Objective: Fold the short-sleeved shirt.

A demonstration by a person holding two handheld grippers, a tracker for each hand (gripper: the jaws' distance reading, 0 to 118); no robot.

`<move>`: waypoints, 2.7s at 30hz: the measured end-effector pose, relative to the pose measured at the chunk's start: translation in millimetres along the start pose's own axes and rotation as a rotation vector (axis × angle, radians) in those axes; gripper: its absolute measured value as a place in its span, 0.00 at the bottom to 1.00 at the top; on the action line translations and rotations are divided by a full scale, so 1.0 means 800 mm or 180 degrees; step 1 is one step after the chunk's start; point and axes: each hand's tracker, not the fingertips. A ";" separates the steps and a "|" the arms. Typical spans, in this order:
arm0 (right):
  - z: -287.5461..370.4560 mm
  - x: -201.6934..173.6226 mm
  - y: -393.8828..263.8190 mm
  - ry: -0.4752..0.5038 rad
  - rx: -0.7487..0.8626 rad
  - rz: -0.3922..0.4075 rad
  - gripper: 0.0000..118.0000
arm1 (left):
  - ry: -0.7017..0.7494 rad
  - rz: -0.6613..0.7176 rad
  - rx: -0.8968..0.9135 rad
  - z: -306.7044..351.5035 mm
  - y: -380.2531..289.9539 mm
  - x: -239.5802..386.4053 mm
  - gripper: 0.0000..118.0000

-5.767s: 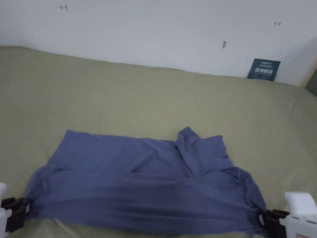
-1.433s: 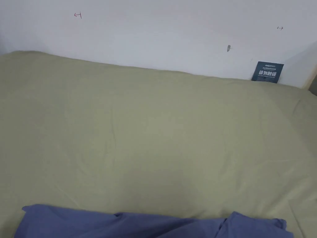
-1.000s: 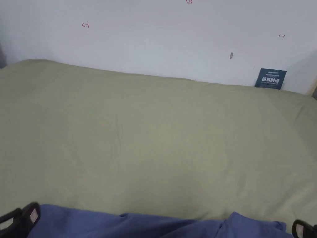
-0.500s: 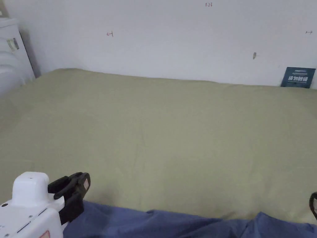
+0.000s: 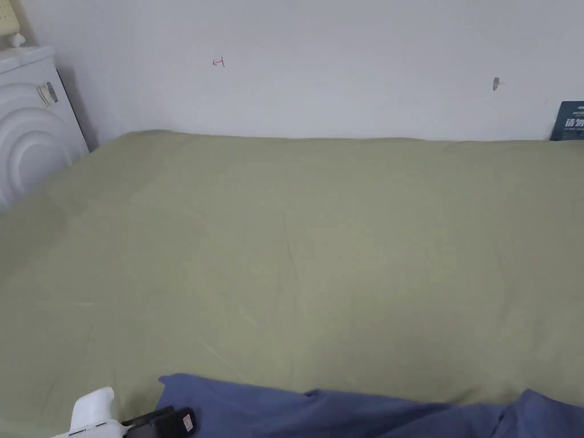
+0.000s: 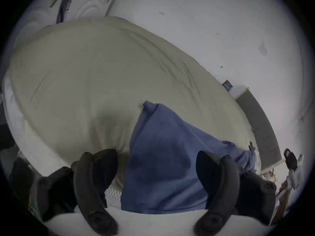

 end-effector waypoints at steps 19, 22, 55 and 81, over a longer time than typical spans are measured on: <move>0.027 0.009 0.010 0.0020 0.0125 -0.0090 0.00 | -0.1046 -0.0889 0.0435 0.074 0.032 0.233 0.03; 0.033 0.016 0.011 0.0016 0.0162 -0.0162 0.00 | -0.1397 -0.1013 0.0274 0.057 0.007 0.295 0.03; 0.032 0.017 -0.013 0.0118 -0.0176 -0.0094 0.00 | -0.1539 -0.0612 -0.0549 -0.120 -0.155 0.304 0.01; 0.016 0.003 -0.004 0.0351 -0.0281 0.0118 0.00 | -0.0974 0.0633 -0.0459 -0.081 -0.072 0.163 0.67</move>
